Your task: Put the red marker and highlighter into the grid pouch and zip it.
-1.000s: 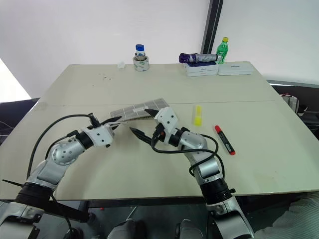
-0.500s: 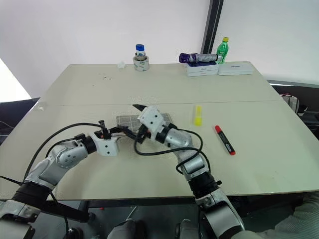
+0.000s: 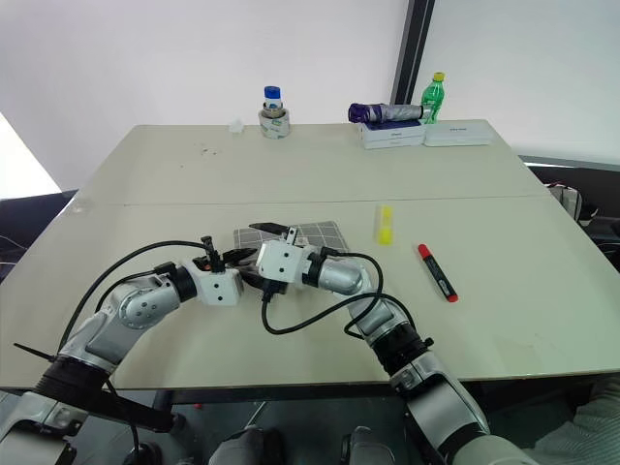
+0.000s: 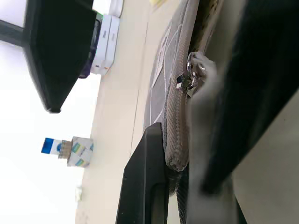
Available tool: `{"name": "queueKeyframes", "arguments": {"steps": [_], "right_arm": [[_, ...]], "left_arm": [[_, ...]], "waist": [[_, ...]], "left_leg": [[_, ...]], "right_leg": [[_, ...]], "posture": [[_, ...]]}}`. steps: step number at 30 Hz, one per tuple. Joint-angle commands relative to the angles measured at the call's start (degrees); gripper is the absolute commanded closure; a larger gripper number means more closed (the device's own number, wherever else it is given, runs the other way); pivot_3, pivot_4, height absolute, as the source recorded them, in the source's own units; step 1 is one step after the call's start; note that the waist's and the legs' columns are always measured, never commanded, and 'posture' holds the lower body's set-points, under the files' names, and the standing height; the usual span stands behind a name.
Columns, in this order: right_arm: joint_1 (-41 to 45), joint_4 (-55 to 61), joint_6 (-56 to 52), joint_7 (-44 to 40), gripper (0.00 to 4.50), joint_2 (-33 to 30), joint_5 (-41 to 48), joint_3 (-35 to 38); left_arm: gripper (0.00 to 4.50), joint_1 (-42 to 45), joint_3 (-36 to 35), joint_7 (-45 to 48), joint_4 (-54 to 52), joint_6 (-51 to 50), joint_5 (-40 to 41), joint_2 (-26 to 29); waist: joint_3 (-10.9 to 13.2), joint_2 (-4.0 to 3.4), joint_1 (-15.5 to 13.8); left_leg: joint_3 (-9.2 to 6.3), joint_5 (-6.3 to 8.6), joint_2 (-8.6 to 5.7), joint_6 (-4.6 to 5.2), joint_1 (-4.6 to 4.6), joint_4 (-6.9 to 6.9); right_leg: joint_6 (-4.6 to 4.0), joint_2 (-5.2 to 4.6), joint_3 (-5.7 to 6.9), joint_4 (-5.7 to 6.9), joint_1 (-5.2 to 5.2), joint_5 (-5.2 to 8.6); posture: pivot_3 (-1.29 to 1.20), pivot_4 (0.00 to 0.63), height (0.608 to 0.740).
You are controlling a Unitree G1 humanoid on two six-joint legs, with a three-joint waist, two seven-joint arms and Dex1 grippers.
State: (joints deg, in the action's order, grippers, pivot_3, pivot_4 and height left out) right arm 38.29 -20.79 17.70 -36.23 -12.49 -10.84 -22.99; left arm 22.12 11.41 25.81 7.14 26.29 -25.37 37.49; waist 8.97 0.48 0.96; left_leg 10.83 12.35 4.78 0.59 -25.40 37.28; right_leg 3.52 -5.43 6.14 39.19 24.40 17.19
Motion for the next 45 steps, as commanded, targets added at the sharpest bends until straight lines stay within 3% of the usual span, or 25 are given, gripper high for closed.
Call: {"name": "queueKeyframes", "arguments": {"steps": [1, 6, 10, 15, 20, 25, 32, 39, 45], "right_arm": [[-0.58, 0.11, 0.68, -0.31, 0.02, -1.76, -0.67, 0.78], [-2.95, 2.76, -0.08, -1.26, 0.02, -4.61, -0.85, 1.17], [-7.38, 10.46, -5.63, -8.46, 0.02, -5.47, 9.68, 4.15], [-10.77, 18.65, -17.28, -7.54, 0.02, -5.05, 21.54, 12.66], [-17.09, 26.6, -27.2, -3.44, 0.02, -6.64, 26.95, 19.76], [-25.31, 34.26, -29.94, 2.7, 0.02, -8.08, 28.66, 27.46], [-34.81, 40.7, -30.94, 9.67, 0.02, -7.03, 26.22, 29.27], [-32.7, 38.15, -30.62, 14.84, 0.02, -5.79, 23.91, 28.78], [-18.7, 23.81, -32.74, 21.9, 0.02, -4.81, 16.79, 26.7]], "left_arm": [[4.5, 0.66, -1.83, -0.71, -2.41, 0.32, 1.55, 0.33], [4.5, 0.81, -1.76, -0.93, -2.21, 0.58, 1.08, 0.6], [4.5, 0.25, -2.26, -0.93, -2.02, 0.37, 1.72, 0.73], [4.5, -1.91, -4.9, -0.62, -1.98, -1.87, 7.28, -0.73], [4.5, -5.65, -7.27, 0.13, -2.74, -3.87, 12.86, -2.06], [4.5, -9.99, -8.77, 0.91, -5.32, -5.85, 17.32, -3.03], [4.5, -13.87, -11.29, 2.57, -7.57, -10.07, 23.01, -4.04], [4.5, -14.1, -11.1, 2.87, -7.97, -10.24, 22.47, -4.0], [4.5, -13.11, -10.56, 2.26, -7.33, -10.19, 21.31, -4.27]], "waist": [[0.0, 0.0, -0.07], [0.0, 0.0, 0.07], [0.0, 0.0, -0.03], [0.0, 0.0, -0.05], [0.0, 0.0, -0.22], [0.0, 0.01, -0.22], [0.0, 0.02, -0.04], [0.0, 0.02, -0.07], [0.0, 0.02, 0.11]], "left_leg": [[0.0, 0.0, 0.0, 0.0, 0.0, 0.0], [0.0, -0.01, 0.0, -0.02, 0.01, -0.01], [0.0, -0.01, 0.01, -0.01, 0.0, -0.02], [-0.07, 0.0, 0.04, 0.0, 0.02, 0.01], [-0.12, 0.01, 0.04, 0.01, 0.03, 0.0], [-0.13, 0.08, -0.01, 0.13, 0.03, -0.01], [-0.2, 0.21, 0.02, 0.34, 0.07, -0.05], [-0.21, 0.22, 0.01, 0.34, 0.07, -0.03], [-0.19, 0.21, 0.01, 0.34, 0.07, -0.03]], "right_leg": [[0.0, -0.02, 0.0, 0.0, 0.0, 0.0], [0.0, 0.01, 0.0, 0.0, 0.0, 0.0], [0.01, 0.01, -0.01, -0.01, 0.0, 0.0], [0.0, 0.0, -0.01, 0.01, -0.03, 0.0], [0.0, -0.02, 0.0, 0.0, -0.06, 0.0], [0.0, -0.09, 0.0, -0.03, -0.08, 0.0], [0.0, -0.05, 0.0, -0.01, -0.09, 0.0], [-0.01, -0.04, 0.0, -0.01, -0.1, 0.0], [-0.01, -0.03, 0.0, -0.01, -0.08, 0.0]], "posture": [[0.0, 0.15, 0.74], [0.0, 0.15, 0.74], [0.0, 0.15, 0.74], [0.0, 0.15, 0.74], [0.0, 0.15, 0.74], [0.0, 0.15, 0.74], [0.0, 0.15, 0.74], [0.0, 0.15, 0.74], [0.0, 0.15, 0.74]]}}
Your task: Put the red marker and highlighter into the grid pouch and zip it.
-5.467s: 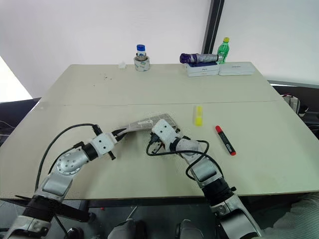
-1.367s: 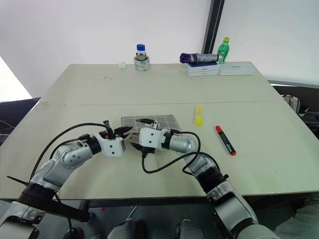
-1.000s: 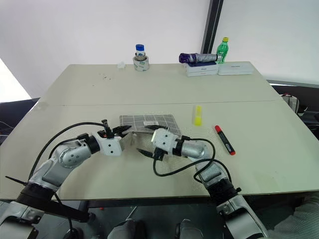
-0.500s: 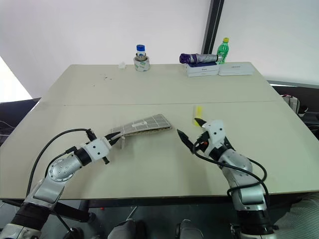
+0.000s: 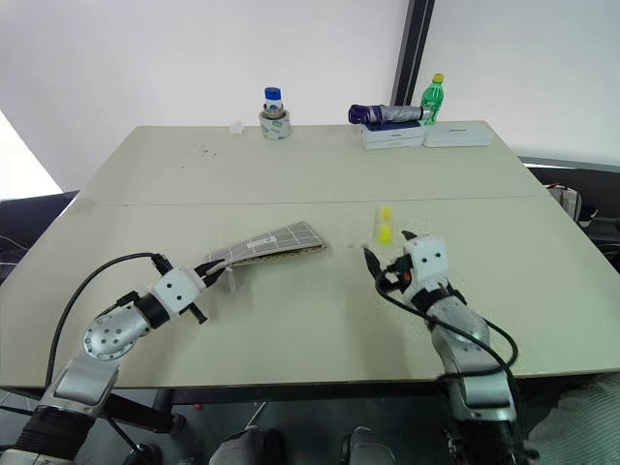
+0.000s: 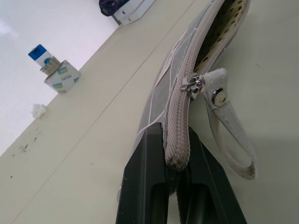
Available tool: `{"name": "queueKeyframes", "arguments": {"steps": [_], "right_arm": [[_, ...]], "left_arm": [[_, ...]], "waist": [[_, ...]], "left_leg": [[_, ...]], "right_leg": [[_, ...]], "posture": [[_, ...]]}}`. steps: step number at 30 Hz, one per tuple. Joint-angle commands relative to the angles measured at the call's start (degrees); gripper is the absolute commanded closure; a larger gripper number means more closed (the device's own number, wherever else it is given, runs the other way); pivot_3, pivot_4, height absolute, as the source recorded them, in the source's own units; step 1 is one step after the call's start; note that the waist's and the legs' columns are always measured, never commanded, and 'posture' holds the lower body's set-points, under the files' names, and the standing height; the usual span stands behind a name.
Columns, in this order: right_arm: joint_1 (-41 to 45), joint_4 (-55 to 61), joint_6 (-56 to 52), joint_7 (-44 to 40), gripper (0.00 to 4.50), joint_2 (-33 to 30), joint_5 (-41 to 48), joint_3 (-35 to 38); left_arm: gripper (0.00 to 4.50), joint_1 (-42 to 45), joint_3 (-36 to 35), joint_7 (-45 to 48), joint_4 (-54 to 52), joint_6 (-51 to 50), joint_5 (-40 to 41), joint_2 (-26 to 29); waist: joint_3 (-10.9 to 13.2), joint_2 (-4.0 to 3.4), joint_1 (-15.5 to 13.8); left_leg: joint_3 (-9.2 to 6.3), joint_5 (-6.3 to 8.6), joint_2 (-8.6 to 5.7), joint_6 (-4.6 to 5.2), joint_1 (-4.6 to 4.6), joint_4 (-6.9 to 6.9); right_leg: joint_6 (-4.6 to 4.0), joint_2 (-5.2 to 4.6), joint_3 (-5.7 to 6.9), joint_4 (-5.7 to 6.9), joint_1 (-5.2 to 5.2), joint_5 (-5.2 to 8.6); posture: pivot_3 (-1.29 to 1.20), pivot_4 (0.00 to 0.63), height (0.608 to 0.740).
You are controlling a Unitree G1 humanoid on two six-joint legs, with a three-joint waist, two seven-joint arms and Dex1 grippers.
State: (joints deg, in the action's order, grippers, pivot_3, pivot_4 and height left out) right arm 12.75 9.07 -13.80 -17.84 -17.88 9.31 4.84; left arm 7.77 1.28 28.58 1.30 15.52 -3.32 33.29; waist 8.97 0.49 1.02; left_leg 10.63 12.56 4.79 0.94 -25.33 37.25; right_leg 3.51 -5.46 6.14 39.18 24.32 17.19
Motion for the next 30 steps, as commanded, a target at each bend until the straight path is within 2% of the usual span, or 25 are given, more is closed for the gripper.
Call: {"name": "queueKeyframes", "arguments": {"steps": [1, 5, 9, 16, 19, 22, 27, 30], "right_arm": [[9.58, -9.31, -2.75, 4.66, 0.02, 1.12, -3.73, -1.12], [21.17, -24.1, -8.39, 7.05, 0.02, 2.79, -5.07, -1.85], [27.21, -32.88, -9.41, 10.03, 0.02, 4.75, -4.04, 0.7], [29.71, -40.66, -5.27, 16.7, 0.02, 5.19, -8.19, -0.63], [30.07, -42.77, -5.93, 17.36, 0.02, 6.56, -7.03, 0.41], [30.06, -43.47, -7.17, 17.3, 0.9, 7.04, -6.44, 0.87], [28.33, -38.36, -9.07, 14.89, 3.54, 6.62, -4.92, 1.34], [26.55, -32.72, -6.92, 8.43, 3.57, 5.87, -2.77, 0.54]], "left_arm": [[4.5, 1.33, -0.36, -0.59, -1.36, 0.65, -0.89, -0.14], [4.5, 1.97, -0.56, -1.27, -0.99, 0.41, -1.51, -0.68], [4.5, 1.82, -0.35, -1.7, -1.55, 0.38, -2.65, -0.78], [4.5, 0.68, -0.71, -2.14, -2.74, 0.37, -3.79, -0.42], [4.5, 0.68, -0.97, -2.22, -3.07, 0.1, -3.61, -0.76], [4.5, 1.21, -0.73, -2.13, -2.88, 0.15, -3.81, -0.82], [4.5, 2.4, -0.56, -2.0, -1.9, 0.39, -3.82, -0.82], [4.5, 2.6, -0.42, -1.96, -1.6, 0.58, -3.92, -0.84]], "waist": [[0.0, 0.0, 0.09], [0.0, 0.0, 0.13], [0.0, 0.0, -0.01], [0.0, -0.01, 0.2], [0.0, -0.01, 0.3], [0.0, -0.02, 0.33], [0.0, -0.01, -0.06], [0.0, -0.02, 0.09]], "left_leg": [[0.0, -0.01, 0.0, -0.01, 0.0, 0.0], [0.05, -0.19, 0.0, -0.31, -0.01, -0.02], [0.12, -0.2, 0.01, -0.33, -0.05, -0.04], [0.15, -0.2, 0.01, -0.33, -0.05, -0.05], [0.15, -0.22, 0.02, -0.36, -0.04, -0.09], [0.15, -0.22, 0.02, -0.37, -0.03, -0.08], [0.15, -0.22, -0.01, -0.36, -0.04, -0.07], [0.15, -0.22, -0.01, -0.36, -0.04, -0.07]], "right_leg": [[0.0, 0.01, 0.0, 0.01, 0.0, 0.0], [0.0, 0.02, 0.0, 0.02, 0.02, 0.0], [0.0, 0.01, 0.0, -0.01, 0.03, 0.0], [0.01, -0.02, -0.01, -0.03, 0.04, 0.0], [0.01, -0.01, -0.01, -0.02, 0.05, 0.0], [0.01, -0.01, -0.01, -0.02, 0.05, 0.0], [0.01, -0.04, -0.01, -0.02, 0.03, 0.0], [0.01, -0.04, -0.01, -0.02, 0.04, 0.0]], "posture": [[0.0, 0.15, 0.74], [0.0, 0.15, 0.74], [0.0, 0.15, 0.74], [0.0, 0.15, 0.74], [0.0, 0.15, 0.74], [0.0, 0.15, 0.74], [0.0, 0.15, 0.74], [0.0, 0.15, 0.74]]}}
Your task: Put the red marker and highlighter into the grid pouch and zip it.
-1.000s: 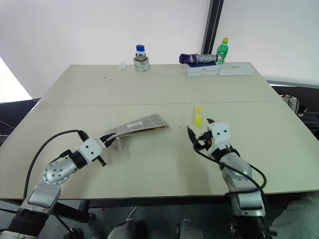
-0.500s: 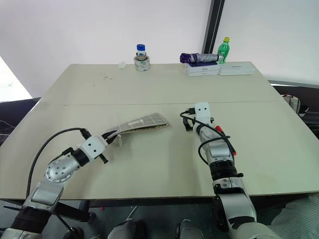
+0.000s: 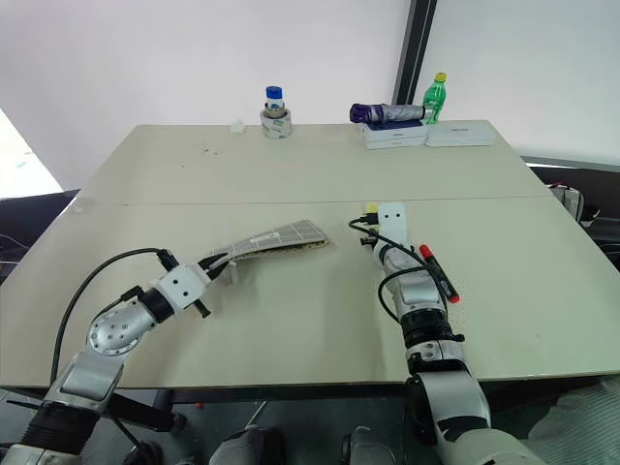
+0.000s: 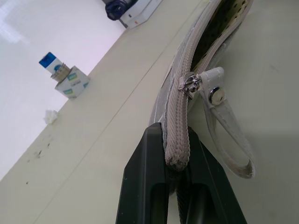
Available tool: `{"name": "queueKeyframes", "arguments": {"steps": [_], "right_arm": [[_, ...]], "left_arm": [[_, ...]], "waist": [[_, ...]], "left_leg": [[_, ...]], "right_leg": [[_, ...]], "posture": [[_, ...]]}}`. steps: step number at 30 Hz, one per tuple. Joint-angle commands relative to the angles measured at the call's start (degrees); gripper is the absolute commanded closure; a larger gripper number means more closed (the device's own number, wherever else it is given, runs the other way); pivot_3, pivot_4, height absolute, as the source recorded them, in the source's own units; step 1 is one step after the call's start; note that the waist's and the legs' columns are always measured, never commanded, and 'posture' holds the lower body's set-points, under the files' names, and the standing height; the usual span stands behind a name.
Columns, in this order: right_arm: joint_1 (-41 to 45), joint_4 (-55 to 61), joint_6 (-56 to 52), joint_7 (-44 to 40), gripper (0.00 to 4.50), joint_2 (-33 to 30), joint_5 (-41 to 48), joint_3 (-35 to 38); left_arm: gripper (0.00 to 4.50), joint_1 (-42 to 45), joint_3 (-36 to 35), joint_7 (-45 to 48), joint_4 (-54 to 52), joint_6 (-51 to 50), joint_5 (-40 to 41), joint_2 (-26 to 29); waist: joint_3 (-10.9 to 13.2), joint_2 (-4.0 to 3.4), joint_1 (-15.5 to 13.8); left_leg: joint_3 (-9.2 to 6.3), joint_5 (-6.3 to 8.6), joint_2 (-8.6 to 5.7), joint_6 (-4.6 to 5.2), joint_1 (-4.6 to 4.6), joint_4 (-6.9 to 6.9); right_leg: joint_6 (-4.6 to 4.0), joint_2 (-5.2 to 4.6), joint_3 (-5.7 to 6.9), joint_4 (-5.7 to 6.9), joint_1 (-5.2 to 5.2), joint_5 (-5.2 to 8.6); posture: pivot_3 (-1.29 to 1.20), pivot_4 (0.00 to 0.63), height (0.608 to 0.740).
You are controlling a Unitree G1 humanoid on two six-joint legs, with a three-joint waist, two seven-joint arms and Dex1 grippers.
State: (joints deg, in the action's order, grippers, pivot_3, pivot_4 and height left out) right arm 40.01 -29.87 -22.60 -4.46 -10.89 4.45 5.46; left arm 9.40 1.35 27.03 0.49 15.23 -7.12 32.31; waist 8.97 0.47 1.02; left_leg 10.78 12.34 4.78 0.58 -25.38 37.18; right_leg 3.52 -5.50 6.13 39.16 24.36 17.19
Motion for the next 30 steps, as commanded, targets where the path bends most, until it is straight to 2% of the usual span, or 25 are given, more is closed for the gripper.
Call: {"name": "queueKeyframes", "arguments": {"steps": [1, 4, 6, 9, 11, 14, 20, 30], "right_arm": [[-1.68, 8.84, 3.11, -9.13, 3.57, -2.08, 2.55, -1.6], [-7.55, 25.08, -0.23, -29.66, 3.57, -6.37, 14.84, -2.96], [-10.84, 32.32, -3.16, -37.98, 3.57, -10.34, 19.63, -3.88], [-14.51, 39.07, -7.22, -45.04, 3.57, -15.76, 23.89, -4.87], [-16.3, 41.34, -7.78, -47.55, 3.57, -18.23, 23.74, -6.72], [-17.7, 41.87, -6.64, -48.7, 3.57, -20.68, 20.12, -10.38], [-14.11, 34.28, 1.68, -42.83, 3.57, -17.95, 11.94, -11.91], [-11.33, 29.58, 4.39, -43.18, 3.57, -16.4, 7.63, -14.26]], "left_arm": [[4.5, 1.02, -0.51, -0.43, -0.7, 0.89, -0.03, 0.07], [4.5, 1.43, -0.29, -0.31, 0.1, 1.23, -0.04, -0.01], [4.5, 1.76, -0.24, -0.19, 0.65, 1.51, 0.0, -0.01], [4.5, 2.66, -0.13, 0.0, 1.92, 2.04, 0.04, -0.01], [4.5, 3.43, -0.13, 0.13, 2.73, 2.39, 0.29, -0.18], [4.5, 4.23, 0.04, 0.34, 3.55, 3.05, 0.18, -0.16], [4.5, 4.55, 0.23, 0.93, 3.45, 3.45, 0.12, -0.02], [4.5, 3.91, 1.09, 1.52, 2.08, 4.87, -2.15, 0.9]], "waist": [[0.0, 0.0, 0.17], [0.02, -0.03, 0.11], [0.02, -0.03, 0.09], [0.0, 0.0, -0.09], [0.0, 0.01, -0.18], [0.01, 0.03, -0.15], [0.01, 0.03, -0.11], [0.01, 0.03, -0.12]], "left_leg": [[-0.01, 0.0, 0.0, 0.0, 0.0, -0.02], [-0.02, 0.01, 0.01, 0.01, -0.01, -0.05], [-0.06, 0.15, 0.02, 0.24, -0.02, -0.09], [-0.12, 0.25, 0.02, 0.41, 0.01, -0.05], [-0.15, 0.26, 0.01, 0.42, 0.02, -0.02], [-0.15, 0.26, 0.01, 0.43, 0.02, 0.01], [-0.12, 0.25, 0.01, 0.42, 0.01, 0.01], [-0.1, 0.26, 0.0, 0.43, 0.01, 0.03]], "right_leg": [[0.0, 0.01, 0.0, 0.0, 0.01, 0.0], [0.01, 0.01, 0.0, -0.01, 0.03, 0.0], [0.01, 0.02, 0.0, -0.07, 0.03, 0.01], [0.01, 0.02, 0.03, -0.07, -0.03, 0.01], [0.0, 0.01, 0.05, -0.08, -0.07, 0.0], [-0.01, -0.02, 0.06, -0.08, -0.05, 0.0], [-0.01, 0.01, 0.06, -0.08, -0.03, 0.0], [-0.01, 0.01, 0.06, -0.07, -0.03, 0.0]], "posture": [[0.0, 0.15, 0.74], [0.0, 0.15, 0.74], [0.0, 0.15, 0.74], [0.0, 0.15, 0.74], [0.0, 0.15, 0.74], [0.0, 0.15, 0.74], [0.0, 0.15, 0.74], [0.0, 0.15, 0.74]]}}
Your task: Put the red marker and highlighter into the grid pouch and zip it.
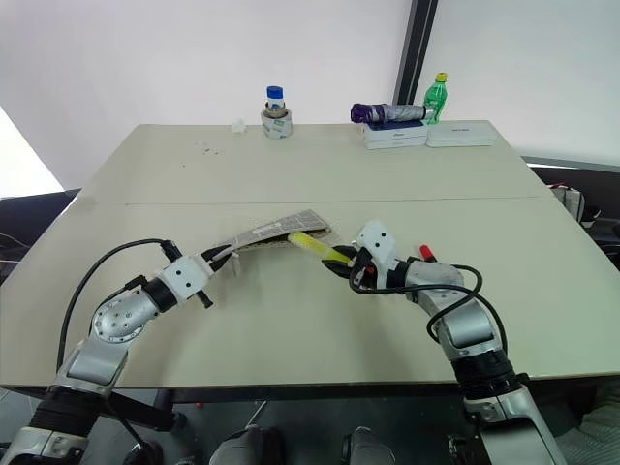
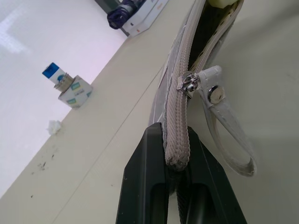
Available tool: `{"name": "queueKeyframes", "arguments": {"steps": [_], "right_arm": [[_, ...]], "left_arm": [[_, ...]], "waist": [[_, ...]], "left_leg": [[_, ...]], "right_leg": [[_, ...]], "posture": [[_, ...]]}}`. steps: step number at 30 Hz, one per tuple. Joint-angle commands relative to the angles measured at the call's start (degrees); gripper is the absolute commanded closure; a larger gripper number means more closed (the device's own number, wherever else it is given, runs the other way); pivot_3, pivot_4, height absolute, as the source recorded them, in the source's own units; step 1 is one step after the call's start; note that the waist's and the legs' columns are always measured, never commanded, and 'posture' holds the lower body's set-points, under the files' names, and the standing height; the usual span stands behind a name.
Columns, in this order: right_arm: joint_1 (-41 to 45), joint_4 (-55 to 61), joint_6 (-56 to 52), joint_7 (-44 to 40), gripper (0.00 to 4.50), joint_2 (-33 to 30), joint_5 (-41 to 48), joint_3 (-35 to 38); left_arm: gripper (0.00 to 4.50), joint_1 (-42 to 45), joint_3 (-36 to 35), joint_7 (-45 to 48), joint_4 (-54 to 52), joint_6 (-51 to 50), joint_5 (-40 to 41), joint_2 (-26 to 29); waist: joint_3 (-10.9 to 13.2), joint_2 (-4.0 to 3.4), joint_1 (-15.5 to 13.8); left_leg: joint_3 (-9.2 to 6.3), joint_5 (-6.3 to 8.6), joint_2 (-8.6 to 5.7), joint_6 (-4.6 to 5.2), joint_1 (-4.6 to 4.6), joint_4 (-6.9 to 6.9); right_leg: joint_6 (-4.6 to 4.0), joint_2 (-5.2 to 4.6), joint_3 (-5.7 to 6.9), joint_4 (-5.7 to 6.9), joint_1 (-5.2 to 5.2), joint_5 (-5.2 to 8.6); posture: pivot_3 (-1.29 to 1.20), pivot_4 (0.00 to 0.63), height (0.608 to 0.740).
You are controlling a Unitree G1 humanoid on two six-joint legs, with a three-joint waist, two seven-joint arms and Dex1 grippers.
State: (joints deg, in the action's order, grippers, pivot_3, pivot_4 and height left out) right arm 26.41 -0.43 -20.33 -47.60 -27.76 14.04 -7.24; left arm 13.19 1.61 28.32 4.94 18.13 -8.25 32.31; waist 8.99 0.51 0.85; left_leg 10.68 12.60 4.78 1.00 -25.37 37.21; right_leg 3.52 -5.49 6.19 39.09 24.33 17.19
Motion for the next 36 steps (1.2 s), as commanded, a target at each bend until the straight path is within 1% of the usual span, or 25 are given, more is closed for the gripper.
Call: {"name": "queueKeyframes", "arguments": {"steps": [1, 5, 8, 9, 12, 14, 15, 16, 18, 23, 25, 26, 28, 29, 33, 36], "right_arm": [[2.91, -0.54, 3.01, 0.26, 3.57, 0.31, -3.76, -2.67], [5.74, -1.83, 4.75, 0.39, 3.57, -0.58, -9.25, -6.42], [7.94, -0.16, 3.43, 0.53, 3.57, 0.17, -11.5, -8.62], [8.68, 0.37, 4.8, 0.24, 3.57, 0.5, -12.74, -9.95], [10.12, -0.45, 13.61, -1.11, 3.57, 0.06, -17.55, -13.98], [10.53, -2.05, 16.12, 0.42, 3.57, 1.38, -18.76, -14.31], [10.86, -3.22, 18.07, 1.0, 3.57, 1.21, -20.39, -14.84], [11.0, -4.06, 19.27, 1.24, 3.57, 1.0, -21.44, -15.13], [11.02, -5.1, 21.34, 1.42, 3.57, 0.92, -22.36, -15.01], [10.64, -7.02, 26.16, 1.9, 3.57, 1.9, -22.97, -14.55], [10.44, -7.93, 27.2, 0.71, 3.57, 1.52, -22.77, -14.7], [10.11, -7.88, 26.34, -0.21, 3.57, 1.59, -21.32, -14.02], [9.87, -7.78, 25.43, -0.83, 2.49, 1.79, -19.58, -12.7], [9.74, -7.77, 25.9, -0.53, 2.08, 1.45, -19.79, -12.3], [7.85, -6.58, 28.54, 1.39, 0.06, 0.03, -20.54, -10.65], [1.21, 0.09, 25.42, -3.55, 0.02, -2.75, -12.54, -7.11]], "left_arm": [[4.5, 0.14, 1.46, 0.53, -2.6, 2.79, -2.17, 1.44], [4.5, 1.03, 3.4, 1.1, -3.12, 5.89, -5.77, 3.62], [4.5, 2.53, 4.59, 1.77, -3.5, 7.09, -7.07, 4.63], [4.5, 3.0, 5.04, 2.31, -3.77, 7.24, -6.59, 4.5], [4.5, 3.61, 5.86, 3.76, -4.42, 7.56, -5.03, 3.87], [4.5, 3.63, 6.27, 4.6, -4.76, 7.74, -4.5, 3.89], [4.5, 3.53, 6.28, 4.82, -4.89, 7.74, -4.37, 3.95], [4.5, 3.41, 6.23, 5.01, -5.03, 7.77, -4.29, 4.04], [4.5, 3.14, 5.84, 5.3, -5.27, 7.88, -3.64, 4.04], [4.5, 2.61, 5.56, 7.26, -5.89, 7.38, -0.24, 3.8], [4.5, 2.58, 5.4, 7.2, -5.94, 7.29, -0.15, 3.81], [4.5, 2.62, 5.25, 7.1, -5.86, 7.18, -0.02, 3.74], [4.5, 2.69, 5.12, 7.11, -5.73, 7.07, 0.14, 3.7], [4.5, 2.73, 4.95, 6.94, -5.56, 6.81, 0.1, 3.66], [4.5, 2.63, 4.58, 6.46, -5.02, 5.89, -0.01, 3.52], [4.5, 2.12, 4.34, 6.46, -4.91, 5.49, -0.06, 3.73]], "waist": [[0.0, 0.0, 0.07], [0.0, -0.01, 0.12], [0.01, -0.01, 0.02], [0.01, -0.01, 0.01], [0.01, -0.01, 0.06], [0.01, -0.01, 0.08], [0.01, -0.01, 0.08], [0.01, -0.01, 0.06], [0.01, -0.01, 0.02], [0.01, -0.01, 0.09], [0.01, -0.01, 0.09], [0.01, -0.01, 0.08], [0.01, -0.01, 0.04], [0.01, -0.01, 0.05], [0.01, -0.01, -0.05], [0.01, 0.0, -0.44]], "left_leg": [[0.0, 0.0, 0.01, 0.0, 0.0, -0.01], [0.03, 0.0, 0.01, -0.01, -0.01, -0.02], [0.03, 0.0, 0.01, -0.01, -0.01, -0.02], [0.03, 0.0, 0.01, -0.01, -0.02, -0.01], [0.05, 0.0, 0.01, -0.01, -0.02, 0.0], [0.07, -0.01, 0.01, -0.01, -0.02, -0.01], [0.07, -0.02, 0.01, -0.04, -0.02, -0.01], [0.08, -0.2, 0.01, -0.33, -0.02, -0.01], [0.09, -0.21, 0.0, -0.36, -0.02, 0.0], [0.09, -0.22, 0.01, -0.37, -0.02, 0.0], [0.09, -0.23, 0.01, -0.37, -0.02, 0.0], [0.09, -0.23, 0.01, -0.37, -0.01, 0.0], [0.1, -0.23, 0.01, -0.37, -0.02, 0.0], [0.09, -0.23, 0.01, -0.37, -0.01, 0.01], [0.09, -0.23, 0.01, -0.37, -0.01, 0.01], [0.07, -0.22, -0.02, -0.36, -0.02, 0.02]], "right_leg": [[0.0, 0.0, 0.0, 0.0, 0.0, 0.0], [0.0, 0.0, 0.0, 0.0, 0.03, 0.0], [0.0, 0.0, 0.0, 0.01, 0.04, 0.0], [0.0, -0.01, 0.0, 0.01, 0.05, 0.0], [0.0, -0.01, 0.0, 0.0, 0.05, 0.0], [0.0, -0.01, 0.0, 0.0, 0.05, 0.0], [0.0, 0.0, 0.0, 0.01, 0.05, 0.0], [0.0, 0.0, 0.0, 0.01, 0.05, 0.0], [0.0, 0.0, 0.0, 0.01, 0.04, 0.0], [0.01, 0.01, -0.01, 0.01, 0.05, 0.0], [0.01, 0.01, -0.01, 0.01, 0.04, 0.0], [0.01, 0.01, -0.01, 0.01, 0.04, 0.0], [0.01, 0.01, -0.01, 0.01, 0.04, 0.0], [0.01, 0.01, -0.01, 0.01, 0.03, 0.0], [0.01, 0.01, -0.01, 0.01, 0.03, 0.0], [0.02, 0.0, -0.01, 0.0, -0.01, 0.01]], "posture": [[0.0, 0.15, 0.74], [0.0, 0.15, 0.74], [0.0, 0.15, 0.74], [0.0, 0.15, 0.74], [0.0, 0.15, 0.74], [0.0, 0.15, 0.74], [0.0, 0.15, 0.74], [0.0, 0.15, 0.74], [0.0, 0.15, 0.74], [0.0, 0.15, 0.74], [0.0, 0.15, 0.74], [0.0, 0.15, 0.74], [0.0, 0.15, 0.74], [0.0, 0.15, 0.74], [0.0, 0.15, 0.74], [0.0, 0.15, 0.74]]}}
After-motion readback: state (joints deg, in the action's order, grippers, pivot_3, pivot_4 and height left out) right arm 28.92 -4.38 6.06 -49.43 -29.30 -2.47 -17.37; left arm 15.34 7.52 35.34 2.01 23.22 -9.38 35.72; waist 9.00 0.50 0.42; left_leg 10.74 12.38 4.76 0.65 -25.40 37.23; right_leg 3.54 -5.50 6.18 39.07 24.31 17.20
